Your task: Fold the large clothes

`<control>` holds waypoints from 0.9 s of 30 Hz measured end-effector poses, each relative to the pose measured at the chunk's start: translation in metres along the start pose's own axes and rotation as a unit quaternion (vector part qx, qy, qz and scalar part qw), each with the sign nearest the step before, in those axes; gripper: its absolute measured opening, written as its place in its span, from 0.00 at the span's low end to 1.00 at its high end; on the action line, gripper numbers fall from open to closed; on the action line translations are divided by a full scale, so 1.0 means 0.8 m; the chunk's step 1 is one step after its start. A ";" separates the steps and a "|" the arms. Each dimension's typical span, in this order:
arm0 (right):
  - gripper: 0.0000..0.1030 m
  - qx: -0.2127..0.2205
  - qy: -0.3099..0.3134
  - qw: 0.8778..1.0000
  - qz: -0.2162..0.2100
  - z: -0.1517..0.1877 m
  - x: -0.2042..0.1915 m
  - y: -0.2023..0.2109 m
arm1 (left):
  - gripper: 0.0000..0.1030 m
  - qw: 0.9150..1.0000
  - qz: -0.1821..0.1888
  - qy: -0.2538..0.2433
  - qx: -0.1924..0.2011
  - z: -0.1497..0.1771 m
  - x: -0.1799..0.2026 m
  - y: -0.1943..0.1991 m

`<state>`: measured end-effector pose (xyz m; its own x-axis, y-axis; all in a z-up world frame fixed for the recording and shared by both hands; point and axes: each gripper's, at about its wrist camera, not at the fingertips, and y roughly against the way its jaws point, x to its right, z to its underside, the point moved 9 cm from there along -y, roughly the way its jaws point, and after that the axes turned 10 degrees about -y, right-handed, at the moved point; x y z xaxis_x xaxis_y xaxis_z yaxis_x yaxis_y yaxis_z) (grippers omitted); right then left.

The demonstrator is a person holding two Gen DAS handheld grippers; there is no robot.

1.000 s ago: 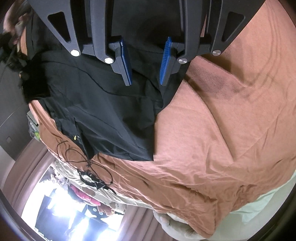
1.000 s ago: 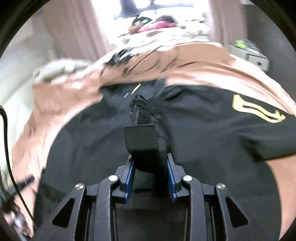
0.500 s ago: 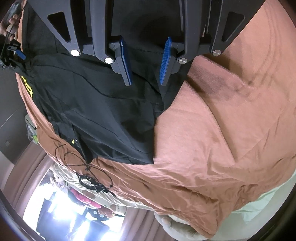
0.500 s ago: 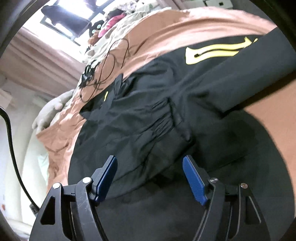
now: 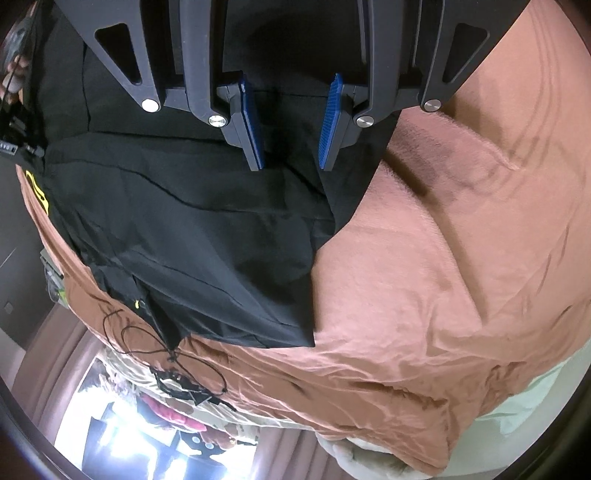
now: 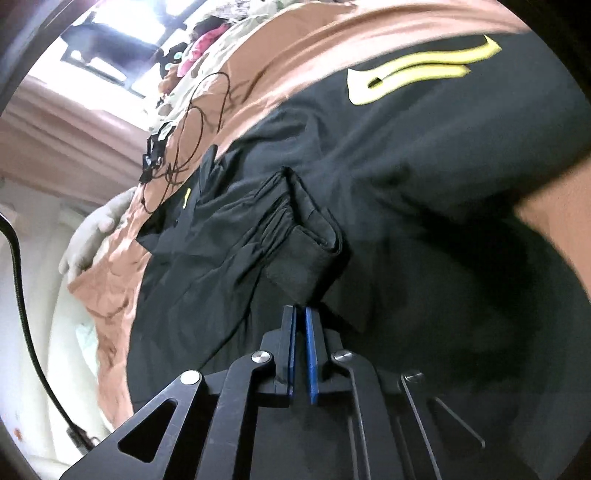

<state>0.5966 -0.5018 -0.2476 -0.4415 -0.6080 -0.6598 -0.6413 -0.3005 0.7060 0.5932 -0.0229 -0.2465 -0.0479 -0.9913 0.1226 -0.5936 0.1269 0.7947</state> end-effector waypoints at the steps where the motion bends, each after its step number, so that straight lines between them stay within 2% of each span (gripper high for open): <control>1: 0.06 0.004 0.008 1.000 0.002 -0.006 -0.003 -0.002 | 0.32 1.000 0.000 0.000 -0.001 0.000 -0.001 -0.001; 8: 0.06 0.011 0.017 1.000 0.020 -0.017 0.005 0.002 | 0.32 1.000 -0.004 -0.004 -0.003 -0.001 -0.004 -0.005; 9: 0.11 0.006 0.014 1.000 0.018 -0.016 0.005 0.003 | 0.32 1.000 -0.005 -0.005 -0.003 -0.001 -0.004 -0.006; 10: 0.19 0.001 0.011 1.000 0.013 -0.015 0.004 0.004 | 0.32 1.000 -0.004 -0.005 -0.003 -0.001 -0.004 -0.006; 11: 0.46 0.000 0.006 1.000 0.001 -0.013 0.001 0.007 | 0.32 1.000 -0.004 -0.004 -0.003 -0.001 -0.004 -0.006; 12: 0.66 0.004 0.004 1.000 -0.008 -0.012 -0.001 0.011 | 0.32 1.000 -0.003 -0.002 -0.002 -0.001 -0.004 -0.005; 14: 0.70 0.014 0.011 1.000 -0.006 -0.009 -0.007 0.018 | 0.32 1.000 -0.002 -0.001 0.000 -0.002 -0.004 -0.006; 17: 0.70 0.007 0.015 1.000 -0.005 -0.010 -0.011 0.009 | 0.32 1.000 -0.002 0.000 0.000 -0.002 -0.005 -0.006; 19: 0.65 0.011 0.007 1.000 -0.002 -0.016 -0.003 0.000 | 0.32 1.000 -0.003 -0.002 0.000 -0.003 -0.004 -0.007; 21: 0.43 0.022 0.010 1.000 0.008 -0.022 0.004 -0.004 | 0.32 1.000 -0.002 -0.002 -0.001 -0.003 -0.006 -0.007; 22: 0.36 0.025 0.013 0.999 0.016 -0.027 0.010 -0.006 | 0.32 1.000 -0.001 0.000 -0.001 -0.003 -0.006 -0.006; 23: 0.22 0.024 0.013 0.999 0.019 -0.030 0.013 -0.008 | 0.32 1.000 0.000 0.001 -0.001 -0.002 -0.006 -0.006; 24: 0.13 0.021 0.009 1.000 0.015 -0.033 0.017 -0.008 | 0.32 1.000 0.001 0.003 -0.001 -0.002 -0.007 -0.006; 27: 0.09 0.029 -0.003 1.000 0.000 -0.037 0.025 -0.002 | 0.32 1.000 0.000 0.002 0.000 -0.002 -0.008 -0.006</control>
<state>0.6073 -0.5358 -0.2542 -0.4464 -0.6031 -0.6611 -0.6759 -0.2569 0.6908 0.5976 -0.0170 -0.2503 -0.0440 -0.9912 0.1250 -0.5929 0.1266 0.7952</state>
